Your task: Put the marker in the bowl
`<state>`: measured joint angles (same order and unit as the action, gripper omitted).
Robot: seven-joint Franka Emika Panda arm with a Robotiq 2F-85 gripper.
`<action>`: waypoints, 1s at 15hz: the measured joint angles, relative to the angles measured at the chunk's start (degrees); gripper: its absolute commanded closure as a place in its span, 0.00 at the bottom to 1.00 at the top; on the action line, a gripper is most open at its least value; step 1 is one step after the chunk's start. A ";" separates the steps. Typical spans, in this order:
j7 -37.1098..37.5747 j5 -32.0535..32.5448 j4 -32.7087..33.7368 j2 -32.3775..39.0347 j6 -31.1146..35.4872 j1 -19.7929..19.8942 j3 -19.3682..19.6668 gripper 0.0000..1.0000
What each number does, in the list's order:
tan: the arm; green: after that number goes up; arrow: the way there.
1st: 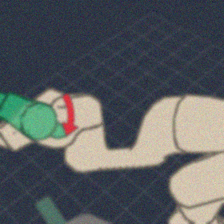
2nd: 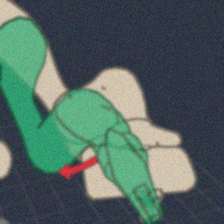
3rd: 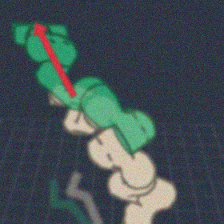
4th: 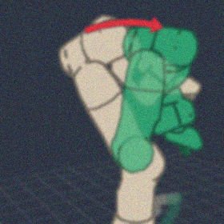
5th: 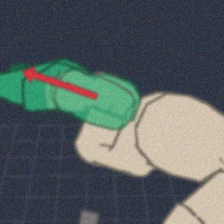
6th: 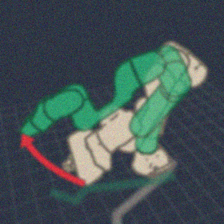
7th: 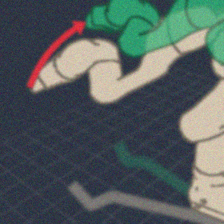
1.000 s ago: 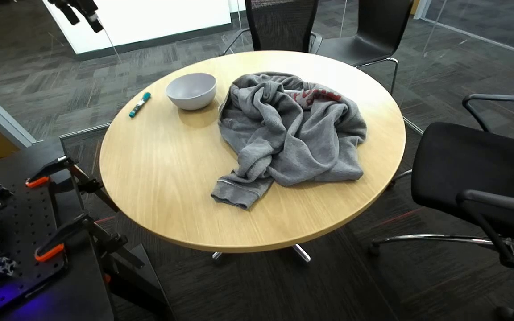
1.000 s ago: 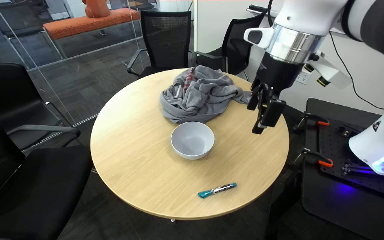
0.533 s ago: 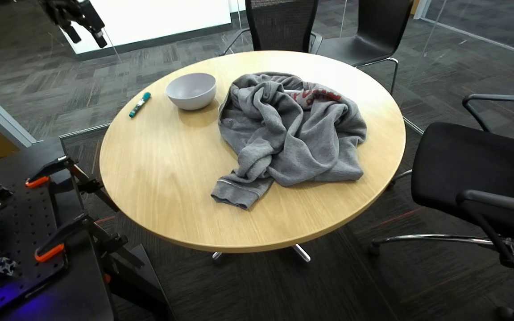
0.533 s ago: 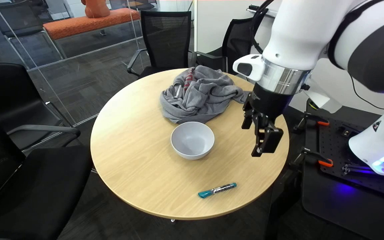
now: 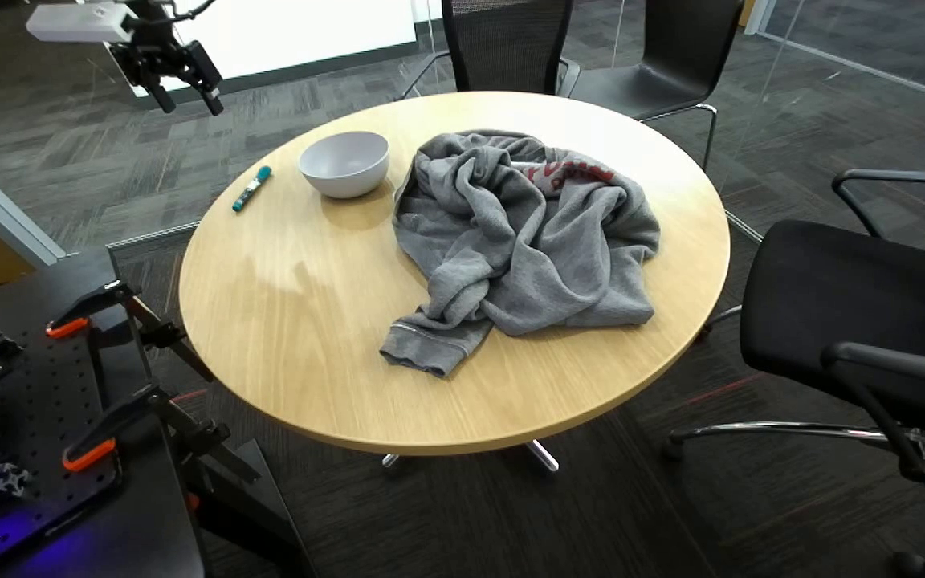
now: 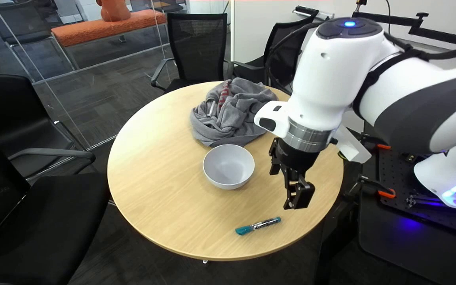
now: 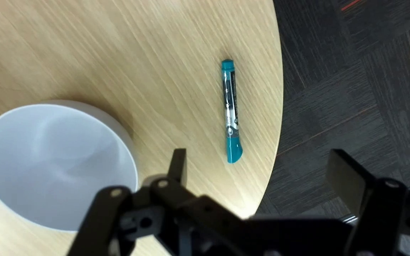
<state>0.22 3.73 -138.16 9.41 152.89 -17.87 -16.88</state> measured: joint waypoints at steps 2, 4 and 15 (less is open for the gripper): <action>1.38 3.08 1.13 3.05 1.97 -0.14 0.38 0.00; 3.17 6.01 2.12 5.82 3.86 -0.89 1.34 0.00; 4.39 7.17 2.73 8.26 4.67 -1.72 2.04 0.00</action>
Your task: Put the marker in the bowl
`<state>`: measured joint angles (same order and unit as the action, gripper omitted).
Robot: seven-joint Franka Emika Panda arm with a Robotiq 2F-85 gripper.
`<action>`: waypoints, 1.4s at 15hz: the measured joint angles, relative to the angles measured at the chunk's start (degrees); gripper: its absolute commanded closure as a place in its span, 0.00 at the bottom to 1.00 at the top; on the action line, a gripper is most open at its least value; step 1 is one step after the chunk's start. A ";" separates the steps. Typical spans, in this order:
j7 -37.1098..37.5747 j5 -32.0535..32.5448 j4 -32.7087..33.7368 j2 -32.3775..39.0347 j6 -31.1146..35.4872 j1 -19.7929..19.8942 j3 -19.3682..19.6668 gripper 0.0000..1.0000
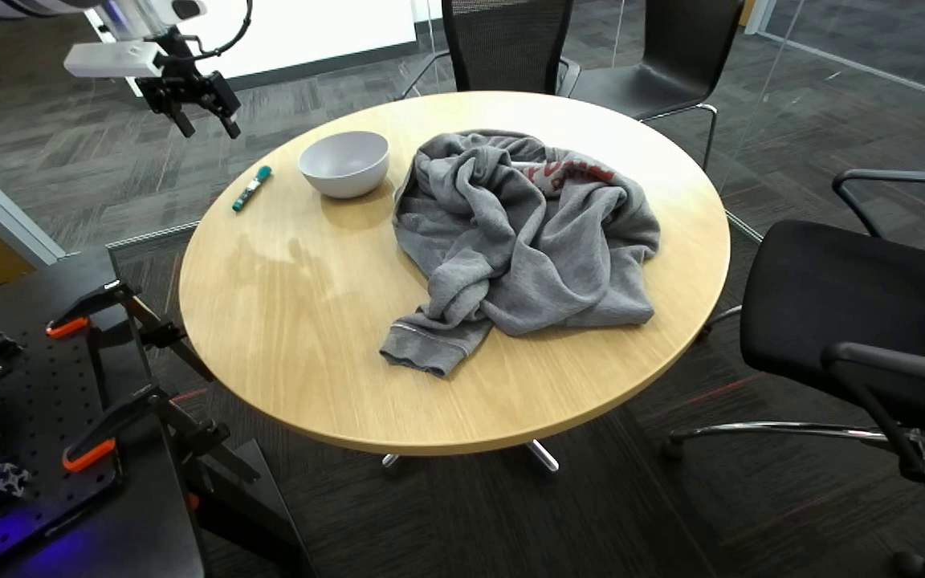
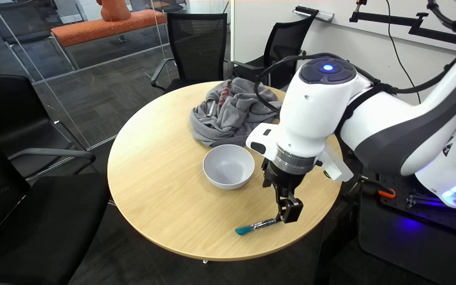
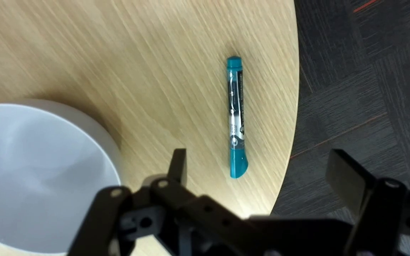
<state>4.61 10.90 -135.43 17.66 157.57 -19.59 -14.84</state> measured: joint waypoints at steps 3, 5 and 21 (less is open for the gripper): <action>0.00 1.39 0.03 0.86 0.00 -0.86 0.32 0.00; 0.03 2.96 0.11 1.59 0.09 -1.90 1.12 0.00; 1.98 7.19 5.53 11.85 6.90 -10.34 8.88 0.00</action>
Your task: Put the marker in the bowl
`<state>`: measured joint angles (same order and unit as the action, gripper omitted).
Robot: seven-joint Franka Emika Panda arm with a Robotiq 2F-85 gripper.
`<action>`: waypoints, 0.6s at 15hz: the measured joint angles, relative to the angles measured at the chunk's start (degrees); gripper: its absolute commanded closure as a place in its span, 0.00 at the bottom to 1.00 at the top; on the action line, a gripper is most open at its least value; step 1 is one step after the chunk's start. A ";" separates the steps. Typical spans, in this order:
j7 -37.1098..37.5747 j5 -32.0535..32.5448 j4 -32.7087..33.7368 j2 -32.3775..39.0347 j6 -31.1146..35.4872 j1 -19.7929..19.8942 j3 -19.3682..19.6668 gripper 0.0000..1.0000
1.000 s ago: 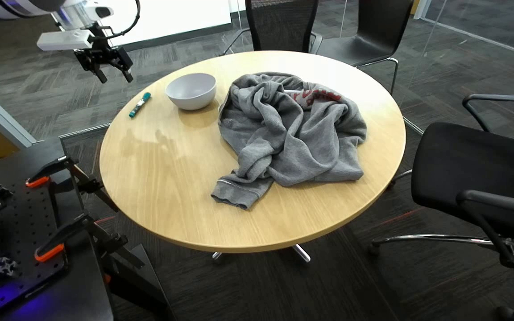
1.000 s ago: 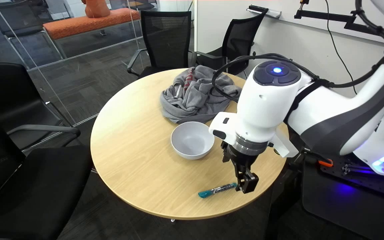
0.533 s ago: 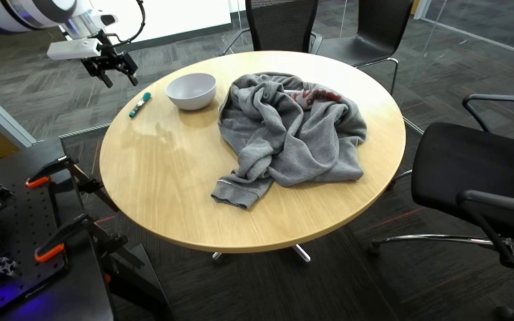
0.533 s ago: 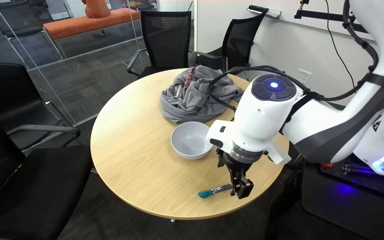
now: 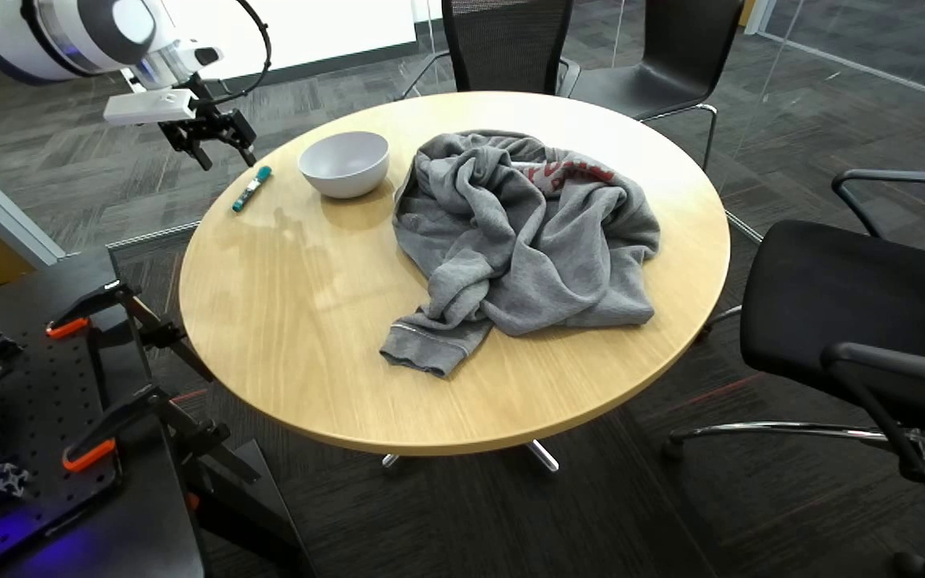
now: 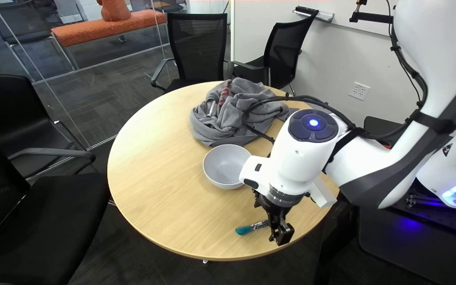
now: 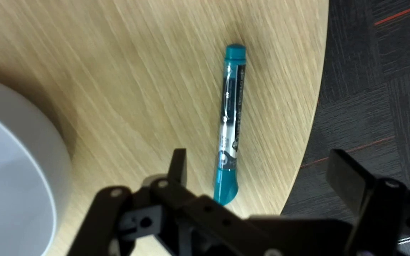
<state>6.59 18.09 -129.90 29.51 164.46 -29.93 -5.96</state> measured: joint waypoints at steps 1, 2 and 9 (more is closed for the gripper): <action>0.42 0.00 0.50 0.63 0.00 -0.38 0.29 0.00; 0.60 0.00 1.02 1.24 0.00 -0.78 0.58 0.00; 0.67 -0.14 4.11 5.18 0.00 -1.54 1.29 0.06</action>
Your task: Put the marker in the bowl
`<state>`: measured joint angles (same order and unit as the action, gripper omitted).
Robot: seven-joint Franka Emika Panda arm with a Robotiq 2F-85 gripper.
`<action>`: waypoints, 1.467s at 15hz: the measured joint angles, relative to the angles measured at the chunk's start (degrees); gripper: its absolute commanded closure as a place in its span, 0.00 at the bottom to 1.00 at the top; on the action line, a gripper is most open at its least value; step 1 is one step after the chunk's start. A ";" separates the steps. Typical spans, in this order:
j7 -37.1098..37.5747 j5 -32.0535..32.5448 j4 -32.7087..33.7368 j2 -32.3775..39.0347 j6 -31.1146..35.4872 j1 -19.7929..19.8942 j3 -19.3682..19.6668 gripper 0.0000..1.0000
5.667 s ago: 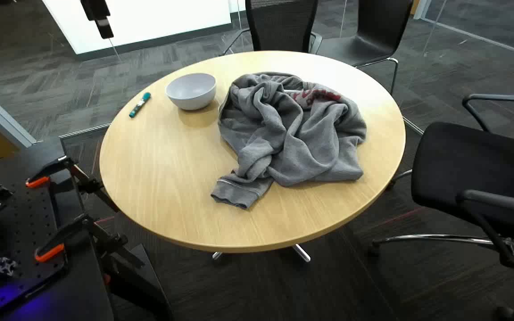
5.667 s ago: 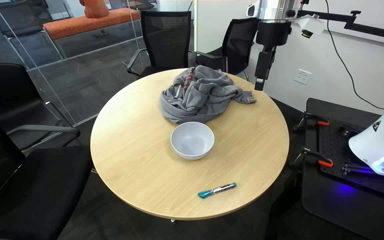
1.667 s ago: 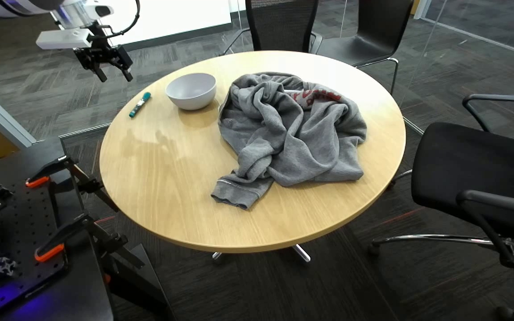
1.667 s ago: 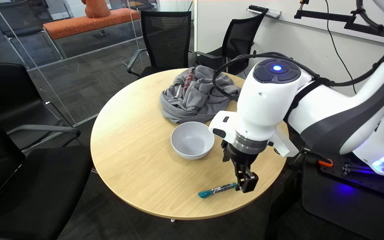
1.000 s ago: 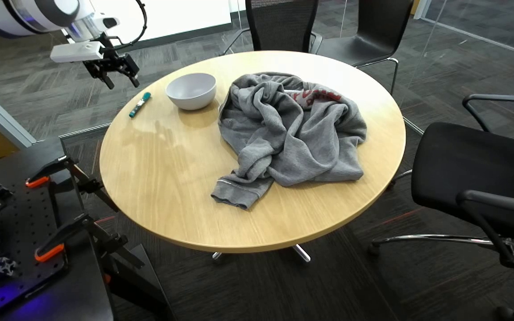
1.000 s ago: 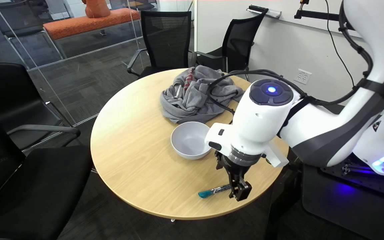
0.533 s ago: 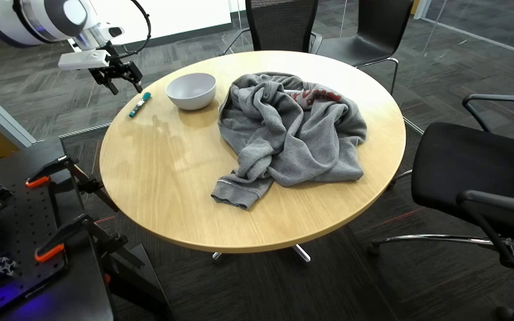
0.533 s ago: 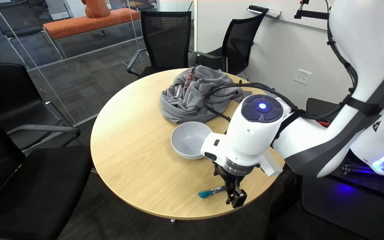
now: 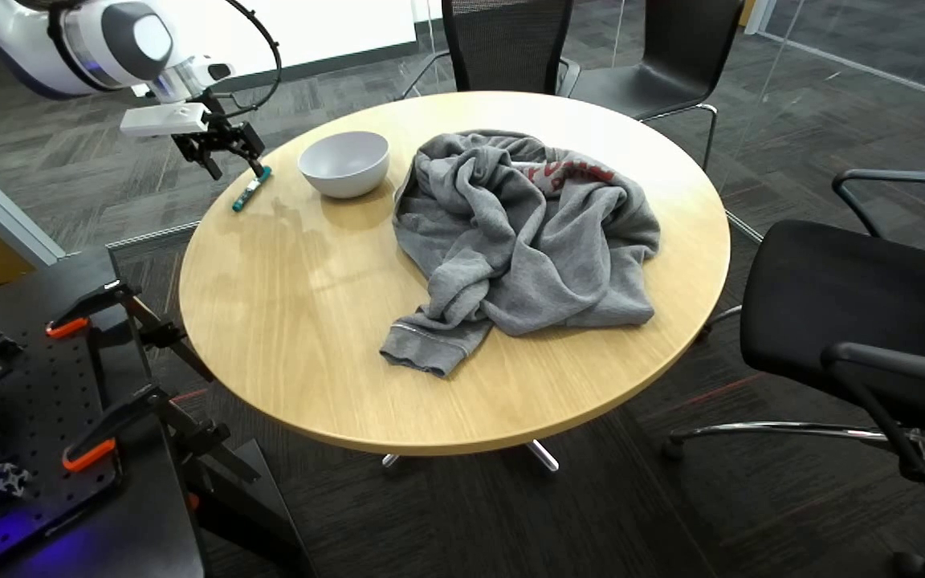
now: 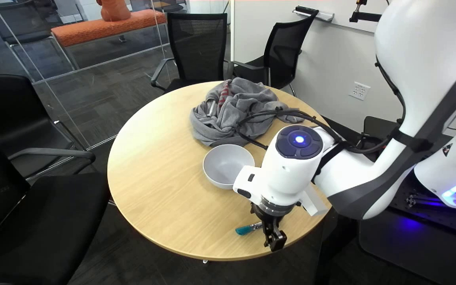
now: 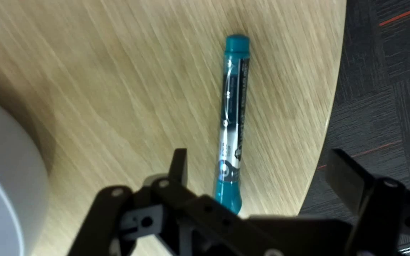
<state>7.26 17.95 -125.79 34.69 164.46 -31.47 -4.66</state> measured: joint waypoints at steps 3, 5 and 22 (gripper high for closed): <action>0.00 -0.27 0.89 1.19 0.00 0.00 0.01 0.23; 0.00 -0.46 1.31 1.76 0.00 0.01 0.02 0.40; 2.21 -1.13 2.23 0.63 -0.02 -1.73 1.91 0.95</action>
<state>9.47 16.82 -123.56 35.32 164.44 -33.20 -2.75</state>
